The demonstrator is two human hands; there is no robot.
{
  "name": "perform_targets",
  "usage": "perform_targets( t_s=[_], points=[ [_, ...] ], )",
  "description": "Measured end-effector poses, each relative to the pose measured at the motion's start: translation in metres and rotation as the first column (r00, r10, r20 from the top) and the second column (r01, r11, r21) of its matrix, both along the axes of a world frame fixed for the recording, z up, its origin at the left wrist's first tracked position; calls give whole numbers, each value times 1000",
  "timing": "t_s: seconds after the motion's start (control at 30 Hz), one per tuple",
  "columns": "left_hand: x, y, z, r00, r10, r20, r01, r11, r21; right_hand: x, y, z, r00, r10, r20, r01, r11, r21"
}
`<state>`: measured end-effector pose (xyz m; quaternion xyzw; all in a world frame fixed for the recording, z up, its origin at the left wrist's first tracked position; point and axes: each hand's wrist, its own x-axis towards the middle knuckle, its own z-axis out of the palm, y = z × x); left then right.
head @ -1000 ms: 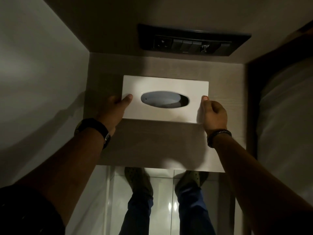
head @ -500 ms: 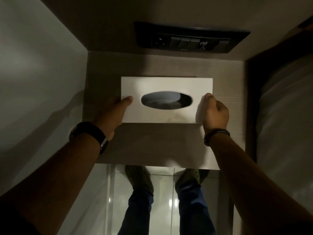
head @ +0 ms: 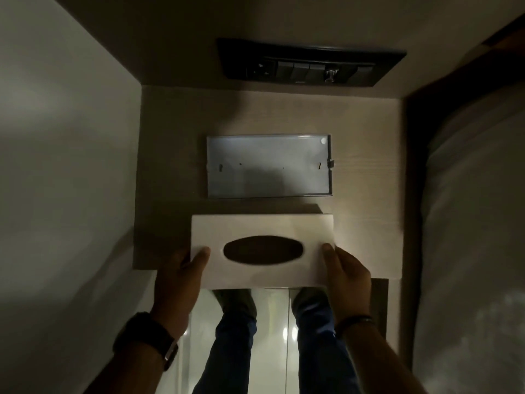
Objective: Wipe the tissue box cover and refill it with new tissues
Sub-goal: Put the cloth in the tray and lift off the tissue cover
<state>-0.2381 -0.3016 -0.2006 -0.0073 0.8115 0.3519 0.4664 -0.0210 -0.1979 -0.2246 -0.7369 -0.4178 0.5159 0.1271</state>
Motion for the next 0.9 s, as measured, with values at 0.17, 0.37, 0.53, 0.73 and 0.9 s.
perform_targets(
  t_s=[0.17,0.37,0.53,0.73,0.9],
  points=[
    [3,4,-21,999,-28,-31,25,995,-100,-3,3,-5,995,91,27,-93,993,71],
    [-2,22,-23,996,-60,-61,51,988,-147,-9,20,0,995,80,63,-84,995,57],
    [-25,51,-29,985,-56,-160,30,987,-158,-23,55,6,995,47,85,-56,992,114],
    [-49,111,-38,974,-163,-158,155,986,-57,-48,96,-3,973,208,104,-216,974,69],
    [-51,129,-40,974,-150,-172,144,988,-49,-57,104,-8,972,207,113,-218,972,93]
  ],
)
